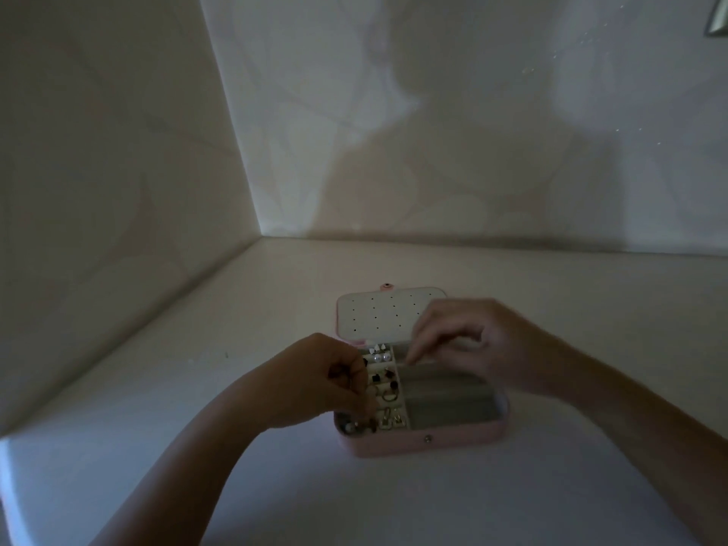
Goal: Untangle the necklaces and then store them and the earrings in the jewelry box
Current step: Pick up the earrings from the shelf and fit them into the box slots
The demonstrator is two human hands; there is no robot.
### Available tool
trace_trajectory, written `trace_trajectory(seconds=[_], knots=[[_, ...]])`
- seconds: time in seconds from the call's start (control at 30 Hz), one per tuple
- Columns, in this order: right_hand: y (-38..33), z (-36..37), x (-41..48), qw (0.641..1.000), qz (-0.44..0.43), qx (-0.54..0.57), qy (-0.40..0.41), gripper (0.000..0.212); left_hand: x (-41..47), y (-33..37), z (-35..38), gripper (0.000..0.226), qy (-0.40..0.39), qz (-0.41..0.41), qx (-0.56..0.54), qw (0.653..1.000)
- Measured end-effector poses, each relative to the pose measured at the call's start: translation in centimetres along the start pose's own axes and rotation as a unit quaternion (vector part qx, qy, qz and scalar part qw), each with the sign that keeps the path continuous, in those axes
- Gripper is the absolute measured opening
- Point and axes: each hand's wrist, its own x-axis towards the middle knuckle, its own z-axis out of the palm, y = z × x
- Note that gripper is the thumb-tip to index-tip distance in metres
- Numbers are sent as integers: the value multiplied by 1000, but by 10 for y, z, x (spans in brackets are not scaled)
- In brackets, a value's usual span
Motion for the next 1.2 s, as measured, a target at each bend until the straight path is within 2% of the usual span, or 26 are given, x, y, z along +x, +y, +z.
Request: trace_trajectory(seconds=[0.1, 0.23, 0.3, 0.37, 0.47, 0.63, 0.77, 1.0, 1.2], knots=[[8, -44, -7, 994, 100, 4, 34, 27, 3, -5, -1, 26, 83, 6, -54, 995], [36, -77, -20, 957, 248, -148, -25, 25, 10, -16, 4, 12, 183, 19, -29, 983], [46, -85, -24, 933, 295, -203, -22, 27, 12, -20, 5, 8, 211, 25, 2, 977], [52, -91, -26, 919, 319, -232, -4, 23, 14, -22, 5, 6, 209, 23, 4, 978], [55, -97, -31, 908, 358, -218, -12, 1, 14, -21, 9, 8, 184, 16, -3, 983], [55, -96, -34, 883, 423, -185, -84, 28, 15, -20, 11, 8, 181, 17, 4, 983], [58, -94, -34, 878, 430, -180, -107, 31, 14, -19, 11, 8, 179, 19, 13, 984], [62, -69, -19, 919, 335, -187, -84, 26, 14, -19, 12, 9, 174, 19, 22, 984], [58, -64, -18, 926, 329, -149, -109, 29, 15, -19, 12, 9, 183, 18, 14, 983]])
